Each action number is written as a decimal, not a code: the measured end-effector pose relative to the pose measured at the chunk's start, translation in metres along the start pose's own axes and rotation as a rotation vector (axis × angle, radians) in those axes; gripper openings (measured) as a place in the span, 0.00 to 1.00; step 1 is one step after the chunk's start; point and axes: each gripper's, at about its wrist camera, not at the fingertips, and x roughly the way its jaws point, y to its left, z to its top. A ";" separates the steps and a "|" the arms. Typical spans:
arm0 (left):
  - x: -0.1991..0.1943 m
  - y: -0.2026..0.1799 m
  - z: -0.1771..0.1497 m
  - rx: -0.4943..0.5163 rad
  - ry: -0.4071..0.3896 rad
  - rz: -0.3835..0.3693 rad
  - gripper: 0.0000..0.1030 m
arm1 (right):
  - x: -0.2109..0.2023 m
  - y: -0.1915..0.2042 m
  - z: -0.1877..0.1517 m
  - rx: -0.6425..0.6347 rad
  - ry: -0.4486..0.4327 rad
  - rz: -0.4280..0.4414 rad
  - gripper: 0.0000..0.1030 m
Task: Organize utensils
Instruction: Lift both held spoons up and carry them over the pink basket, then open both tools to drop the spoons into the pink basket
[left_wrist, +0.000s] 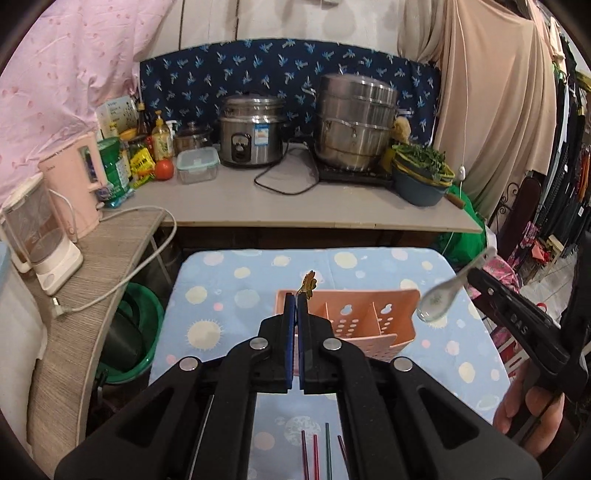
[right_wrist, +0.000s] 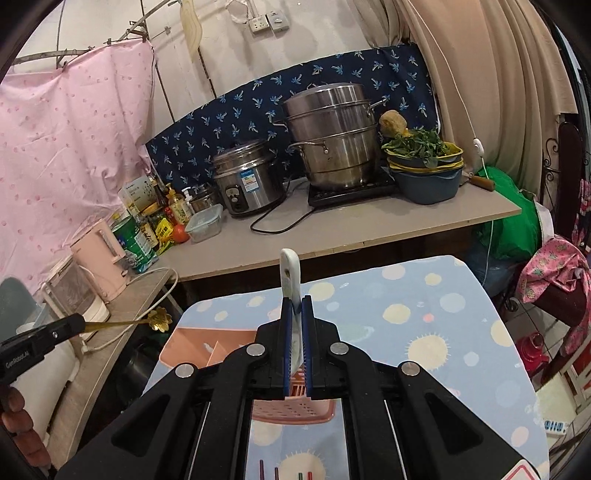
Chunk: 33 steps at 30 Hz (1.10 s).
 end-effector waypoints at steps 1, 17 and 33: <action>0.005 -0.001 -0.003 0.006 0.011 -0.002 0.01 | 0.007 0.002 0.000 -0.005 0.009 0.002 0.05; 0.046 0.019 -0.010 -0.044 0.042 0.046 0.10 | 0.045 0.007 -0.024 -0.027 0.087 -0.030 0.08; -0.012 0.029 -0.048 -0.090 -0.017 0.064 0.35 | -0.028 0.002 -0.063 -0.027 0.131 -0.027 0.09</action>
